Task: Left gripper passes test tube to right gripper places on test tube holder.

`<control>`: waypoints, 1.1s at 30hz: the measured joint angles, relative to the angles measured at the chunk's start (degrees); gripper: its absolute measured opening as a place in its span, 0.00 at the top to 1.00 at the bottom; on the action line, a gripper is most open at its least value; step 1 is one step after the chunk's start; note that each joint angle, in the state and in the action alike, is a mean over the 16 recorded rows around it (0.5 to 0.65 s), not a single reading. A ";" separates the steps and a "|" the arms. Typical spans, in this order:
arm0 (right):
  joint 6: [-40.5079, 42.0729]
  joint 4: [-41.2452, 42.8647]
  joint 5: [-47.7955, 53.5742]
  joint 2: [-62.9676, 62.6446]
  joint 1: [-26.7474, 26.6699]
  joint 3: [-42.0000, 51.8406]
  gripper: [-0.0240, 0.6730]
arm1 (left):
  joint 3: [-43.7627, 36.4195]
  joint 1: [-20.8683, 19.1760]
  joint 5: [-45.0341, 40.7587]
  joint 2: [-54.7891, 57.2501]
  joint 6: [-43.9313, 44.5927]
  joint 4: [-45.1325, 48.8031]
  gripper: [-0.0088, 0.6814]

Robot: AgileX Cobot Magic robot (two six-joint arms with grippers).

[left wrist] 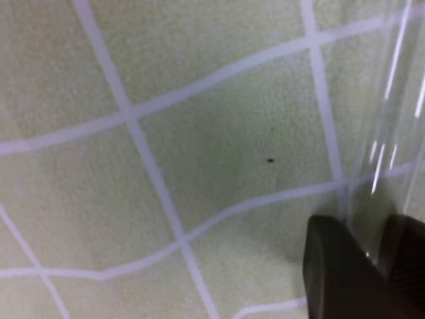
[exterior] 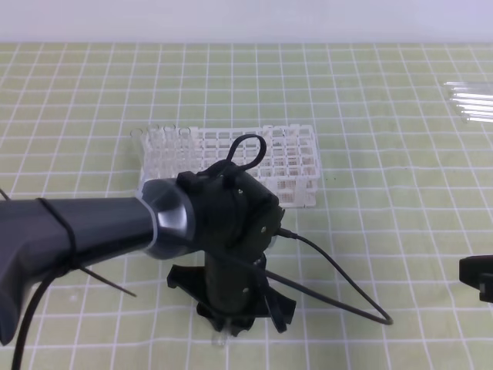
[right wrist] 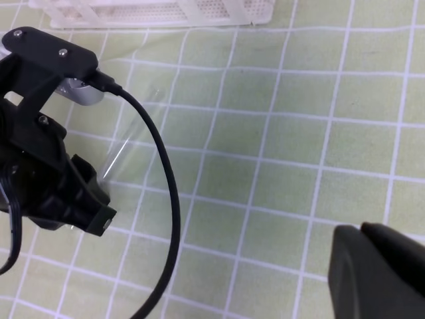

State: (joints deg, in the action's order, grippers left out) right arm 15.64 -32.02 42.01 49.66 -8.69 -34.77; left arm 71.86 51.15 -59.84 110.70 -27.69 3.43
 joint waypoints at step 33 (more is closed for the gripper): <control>0.00 0.00 0.00 -0.06 0.00 0.00 0.97 | 0.08 -0.02 1.11 -2.65 2.10 1.85 0.98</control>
State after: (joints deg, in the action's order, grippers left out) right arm 15.64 -32.02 42.01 49.60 -8.69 -34.77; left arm 71.95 51.13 -58.74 108.05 -25.59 5.28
